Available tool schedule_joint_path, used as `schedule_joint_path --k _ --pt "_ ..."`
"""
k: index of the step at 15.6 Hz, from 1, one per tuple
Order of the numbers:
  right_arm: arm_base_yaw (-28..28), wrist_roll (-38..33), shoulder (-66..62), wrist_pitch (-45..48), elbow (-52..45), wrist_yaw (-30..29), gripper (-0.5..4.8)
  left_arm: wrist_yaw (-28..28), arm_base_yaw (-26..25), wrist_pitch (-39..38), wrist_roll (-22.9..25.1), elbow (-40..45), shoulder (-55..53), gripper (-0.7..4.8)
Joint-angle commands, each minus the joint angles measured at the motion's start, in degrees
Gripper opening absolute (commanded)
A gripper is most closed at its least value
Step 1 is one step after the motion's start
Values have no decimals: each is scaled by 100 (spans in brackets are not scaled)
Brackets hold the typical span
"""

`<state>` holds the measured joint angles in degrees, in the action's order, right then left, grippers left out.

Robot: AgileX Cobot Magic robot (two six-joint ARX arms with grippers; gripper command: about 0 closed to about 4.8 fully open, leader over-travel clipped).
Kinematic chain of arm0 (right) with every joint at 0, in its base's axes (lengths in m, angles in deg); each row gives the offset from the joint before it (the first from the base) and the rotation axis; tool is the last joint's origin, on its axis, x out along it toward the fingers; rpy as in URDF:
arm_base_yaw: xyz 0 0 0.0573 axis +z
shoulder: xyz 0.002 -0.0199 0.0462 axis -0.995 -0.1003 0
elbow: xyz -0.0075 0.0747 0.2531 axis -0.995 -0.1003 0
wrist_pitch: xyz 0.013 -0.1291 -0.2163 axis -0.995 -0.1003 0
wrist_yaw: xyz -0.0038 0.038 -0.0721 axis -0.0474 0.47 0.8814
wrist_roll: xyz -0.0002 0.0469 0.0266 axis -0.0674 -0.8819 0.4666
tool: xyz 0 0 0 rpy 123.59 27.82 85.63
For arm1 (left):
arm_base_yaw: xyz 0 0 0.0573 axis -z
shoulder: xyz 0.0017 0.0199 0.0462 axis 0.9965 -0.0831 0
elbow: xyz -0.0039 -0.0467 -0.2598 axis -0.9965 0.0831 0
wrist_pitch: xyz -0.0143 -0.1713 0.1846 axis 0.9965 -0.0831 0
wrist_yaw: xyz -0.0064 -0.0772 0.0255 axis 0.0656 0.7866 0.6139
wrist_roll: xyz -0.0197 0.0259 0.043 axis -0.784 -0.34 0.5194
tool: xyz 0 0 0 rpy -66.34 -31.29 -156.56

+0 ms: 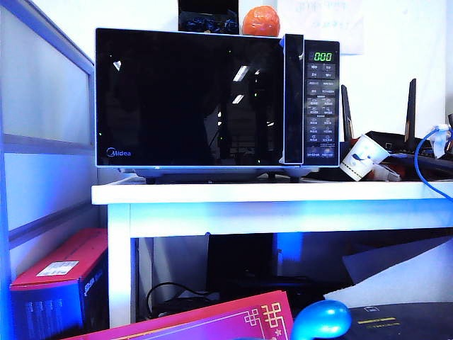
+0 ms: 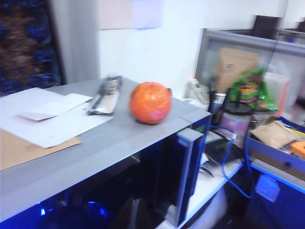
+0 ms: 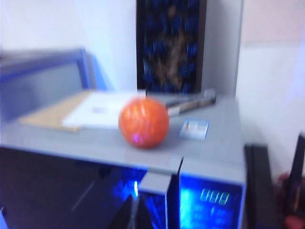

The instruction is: Open the microwave door, place the orange inside the microwave, then close the microwave door.

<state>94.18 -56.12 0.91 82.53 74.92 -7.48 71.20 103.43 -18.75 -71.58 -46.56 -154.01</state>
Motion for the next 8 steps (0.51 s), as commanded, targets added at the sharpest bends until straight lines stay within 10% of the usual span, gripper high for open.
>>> schedule_joint_path --k 1,8 --pt "17 15 -184 -31 26 20 -5 -68 92 195 -13 -72 57 -4" --pt "411 306 -1123 1005 -122 737 -5 -50 138 247 -7 -208 72 -4"
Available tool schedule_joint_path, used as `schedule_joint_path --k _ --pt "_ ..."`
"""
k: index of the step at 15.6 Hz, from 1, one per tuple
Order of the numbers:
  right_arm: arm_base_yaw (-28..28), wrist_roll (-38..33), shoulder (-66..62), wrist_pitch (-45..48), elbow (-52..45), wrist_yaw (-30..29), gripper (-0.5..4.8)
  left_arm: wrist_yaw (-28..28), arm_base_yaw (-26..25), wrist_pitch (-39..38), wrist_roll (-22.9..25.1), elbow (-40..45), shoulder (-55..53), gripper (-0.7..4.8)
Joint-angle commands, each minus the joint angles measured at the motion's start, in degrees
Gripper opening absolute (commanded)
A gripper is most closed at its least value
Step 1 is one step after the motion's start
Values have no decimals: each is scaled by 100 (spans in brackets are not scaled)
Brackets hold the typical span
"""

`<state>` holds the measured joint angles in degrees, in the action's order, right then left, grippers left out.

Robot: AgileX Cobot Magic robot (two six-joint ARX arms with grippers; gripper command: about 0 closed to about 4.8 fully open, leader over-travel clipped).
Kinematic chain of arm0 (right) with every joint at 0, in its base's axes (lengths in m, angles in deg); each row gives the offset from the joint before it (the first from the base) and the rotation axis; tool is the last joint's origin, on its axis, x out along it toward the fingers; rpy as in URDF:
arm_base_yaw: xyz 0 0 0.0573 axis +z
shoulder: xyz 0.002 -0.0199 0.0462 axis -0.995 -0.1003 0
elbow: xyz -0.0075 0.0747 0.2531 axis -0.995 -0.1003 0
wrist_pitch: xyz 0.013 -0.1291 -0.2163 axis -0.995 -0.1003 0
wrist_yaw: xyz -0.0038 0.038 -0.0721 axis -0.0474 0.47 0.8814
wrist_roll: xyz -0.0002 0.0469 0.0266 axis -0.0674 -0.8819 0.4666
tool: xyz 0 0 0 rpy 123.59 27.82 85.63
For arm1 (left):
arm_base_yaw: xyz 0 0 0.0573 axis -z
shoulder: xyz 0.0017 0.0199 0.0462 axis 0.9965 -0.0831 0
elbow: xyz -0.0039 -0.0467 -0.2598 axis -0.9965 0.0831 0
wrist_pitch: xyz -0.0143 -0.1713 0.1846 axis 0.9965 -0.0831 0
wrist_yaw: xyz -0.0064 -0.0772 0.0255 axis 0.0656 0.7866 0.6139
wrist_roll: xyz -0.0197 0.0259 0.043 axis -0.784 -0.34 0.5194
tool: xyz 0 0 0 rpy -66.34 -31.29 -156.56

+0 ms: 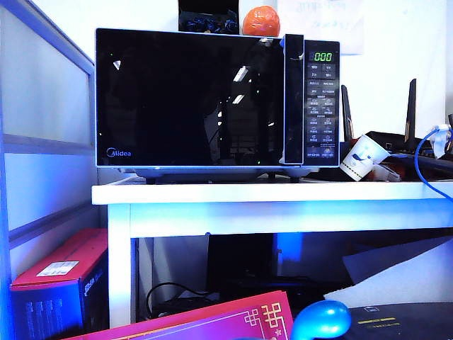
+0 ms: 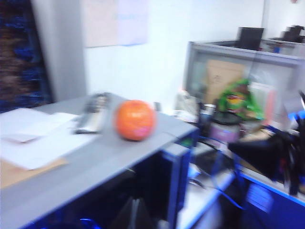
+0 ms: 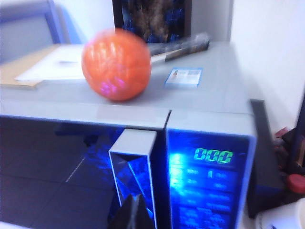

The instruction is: Open the microwave door, place the orange inside the microwave, then close the microwave door.

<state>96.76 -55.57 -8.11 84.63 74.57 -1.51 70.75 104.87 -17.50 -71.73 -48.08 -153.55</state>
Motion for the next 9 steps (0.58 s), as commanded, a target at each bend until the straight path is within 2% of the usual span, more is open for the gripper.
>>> schedule_joint_path --k 1,6,8,9 --pt "258 271 -365 1099 -186 326 -5 -4 -7 140 17 -57 26 -4" --pt "551 262 -1032 1786 -341 1156 -5 -7 -9 223 24 -77 26 -4" --pt "649 264 -1204 2164 -448 1285 -5 -11 -9 232 26 -81 24 -4" --pt "682 264 -1257 2162 -455 1331 24 -11 -11 227 26 -81 26 -4"
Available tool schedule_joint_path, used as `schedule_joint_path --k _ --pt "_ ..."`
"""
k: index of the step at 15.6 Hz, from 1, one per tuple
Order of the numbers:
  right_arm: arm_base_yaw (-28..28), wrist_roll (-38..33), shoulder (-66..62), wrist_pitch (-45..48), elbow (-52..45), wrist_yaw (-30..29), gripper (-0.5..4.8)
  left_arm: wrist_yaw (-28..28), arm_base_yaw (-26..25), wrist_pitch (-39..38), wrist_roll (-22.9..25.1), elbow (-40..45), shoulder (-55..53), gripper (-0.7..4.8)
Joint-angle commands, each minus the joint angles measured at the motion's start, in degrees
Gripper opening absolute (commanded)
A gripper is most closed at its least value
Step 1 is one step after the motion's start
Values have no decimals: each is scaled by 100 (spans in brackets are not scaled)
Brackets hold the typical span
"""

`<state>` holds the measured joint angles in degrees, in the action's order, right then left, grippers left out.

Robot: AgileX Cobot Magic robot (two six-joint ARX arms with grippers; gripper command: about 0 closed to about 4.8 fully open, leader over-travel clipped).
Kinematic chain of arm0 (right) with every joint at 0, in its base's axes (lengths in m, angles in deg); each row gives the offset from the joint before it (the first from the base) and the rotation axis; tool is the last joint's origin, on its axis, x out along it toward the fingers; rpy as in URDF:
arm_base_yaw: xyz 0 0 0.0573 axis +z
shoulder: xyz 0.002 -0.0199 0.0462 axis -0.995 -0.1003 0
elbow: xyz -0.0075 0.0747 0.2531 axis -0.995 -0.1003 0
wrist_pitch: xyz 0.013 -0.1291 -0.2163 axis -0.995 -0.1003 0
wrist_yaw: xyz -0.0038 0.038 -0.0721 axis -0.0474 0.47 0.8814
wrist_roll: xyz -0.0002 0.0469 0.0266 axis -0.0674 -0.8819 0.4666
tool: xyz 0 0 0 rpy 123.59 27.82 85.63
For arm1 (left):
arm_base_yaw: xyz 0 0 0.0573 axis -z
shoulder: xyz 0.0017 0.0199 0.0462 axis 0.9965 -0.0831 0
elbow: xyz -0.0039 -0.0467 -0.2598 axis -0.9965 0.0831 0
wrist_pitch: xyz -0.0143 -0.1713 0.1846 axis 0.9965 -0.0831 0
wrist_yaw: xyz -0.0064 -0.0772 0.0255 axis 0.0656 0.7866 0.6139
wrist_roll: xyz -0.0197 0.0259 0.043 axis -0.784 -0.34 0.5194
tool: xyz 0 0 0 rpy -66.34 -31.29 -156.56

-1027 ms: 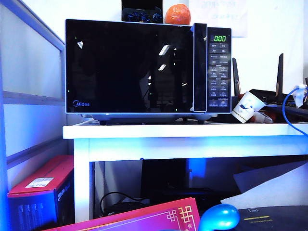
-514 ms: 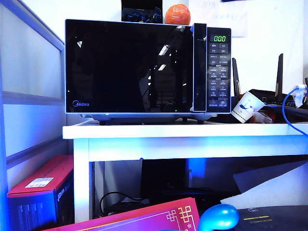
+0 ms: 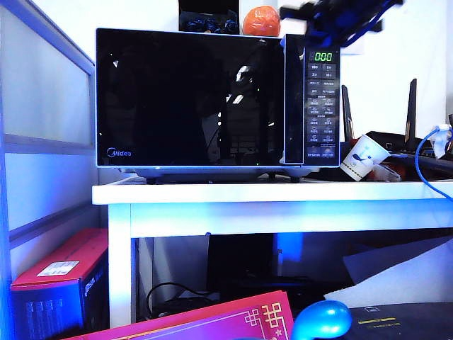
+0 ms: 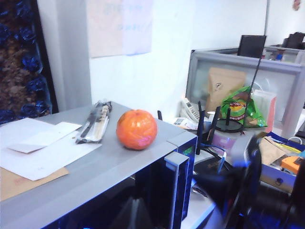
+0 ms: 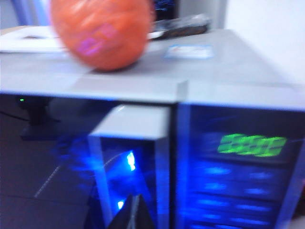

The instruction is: Open the microwave door, place the orange inside the microwave, then close the microwave door.

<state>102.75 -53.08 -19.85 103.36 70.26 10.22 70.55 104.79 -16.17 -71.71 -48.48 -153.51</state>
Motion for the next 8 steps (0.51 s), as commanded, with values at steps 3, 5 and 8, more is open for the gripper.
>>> schedule_joint_path --k 3,5,8 --pt "232 13 -140 273 -26 396 361 9 -2 94 26 -44 20 -4" --pt "232 13 -144 308 -26 527 361 7 -2 92 24 -44 20 -4" --pt "229 11 -295 708 -24 673 359 2 -2 94 22 -44 20 -4"
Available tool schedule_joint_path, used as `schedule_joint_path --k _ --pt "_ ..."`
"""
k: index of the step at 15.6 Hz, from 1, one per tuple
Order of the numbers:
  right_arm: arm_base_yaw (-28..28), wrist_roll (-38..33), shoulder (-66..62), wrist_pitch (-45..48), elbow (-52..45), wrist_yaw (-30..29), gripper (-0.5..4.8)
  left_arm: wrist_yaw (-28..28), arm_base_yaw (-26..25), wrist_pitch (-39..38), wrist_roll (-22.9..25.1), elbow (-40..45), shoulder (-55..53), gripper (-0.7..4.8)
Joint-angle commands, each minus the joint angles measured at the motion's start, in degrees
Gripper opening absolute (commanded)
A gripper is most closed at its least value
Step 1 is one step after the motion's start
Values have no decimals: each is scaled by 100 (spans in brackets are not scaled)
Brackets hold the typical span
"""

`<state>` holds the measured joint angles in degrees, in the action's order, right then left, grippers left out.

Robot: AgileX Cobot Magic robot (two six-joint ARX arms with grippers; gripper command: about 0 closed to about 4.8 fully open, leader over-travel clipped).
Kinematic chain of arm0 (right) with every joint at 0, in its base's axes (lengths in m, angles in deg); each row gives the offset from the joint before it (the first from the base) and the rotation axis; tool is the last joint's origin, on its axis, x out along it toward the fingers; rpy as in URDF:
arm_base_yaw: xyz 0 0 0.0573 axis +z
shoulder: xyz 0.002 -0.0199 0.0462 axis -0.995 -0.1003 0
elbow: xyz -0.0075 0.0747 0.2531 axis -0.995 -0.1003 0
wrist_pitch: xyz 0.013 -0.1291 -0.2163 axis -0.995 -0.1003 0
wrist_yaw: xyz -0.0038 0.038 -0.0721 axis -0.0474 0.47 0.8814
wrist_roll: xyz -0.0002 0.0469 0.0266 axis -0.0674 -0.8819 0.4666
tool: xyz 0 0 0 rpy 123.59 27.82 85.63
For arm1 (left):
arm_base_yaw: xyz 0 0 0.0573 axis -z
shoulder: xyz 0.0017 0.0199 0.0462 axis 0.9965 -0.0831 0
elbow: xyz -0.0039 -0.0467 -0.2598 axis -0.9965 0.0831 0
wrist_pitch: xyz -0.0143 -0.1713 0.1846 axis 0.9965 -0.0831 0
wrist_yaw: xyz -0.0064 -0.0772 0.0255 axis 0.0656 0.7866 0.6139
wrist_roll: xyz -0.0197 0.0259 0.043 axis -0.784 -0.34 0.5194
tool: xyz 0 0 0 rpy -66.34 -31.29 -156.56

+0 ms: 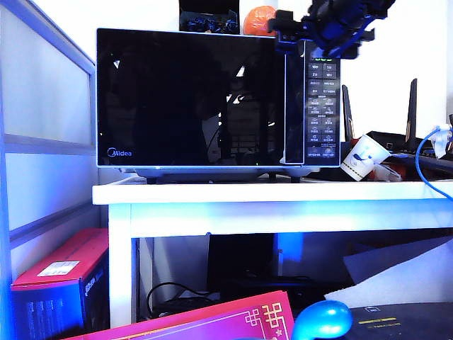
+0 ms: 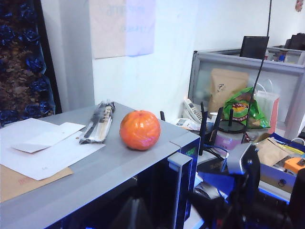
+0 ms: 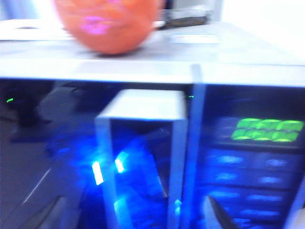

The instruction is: Open the microwave door, place the orange inside the microwave, then close the microwave door.

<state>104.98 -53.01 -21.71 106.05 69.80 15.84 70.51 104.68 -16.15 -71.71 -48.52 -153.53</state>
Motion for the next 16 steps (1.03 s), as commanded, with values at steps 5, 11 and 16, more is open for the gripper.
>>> schedule_joint_path --k 5,11,16 --pt "7 4 -645 890 35 98 360 11 9 76 22 -42 22 -4" --pt "4 7 -957 1099 33 118 359 9 9 24 20 -39 22 -4" --pt "-118 -9 -1239 1530 39 103 333 4 9 -184 22 -39 22 -4"
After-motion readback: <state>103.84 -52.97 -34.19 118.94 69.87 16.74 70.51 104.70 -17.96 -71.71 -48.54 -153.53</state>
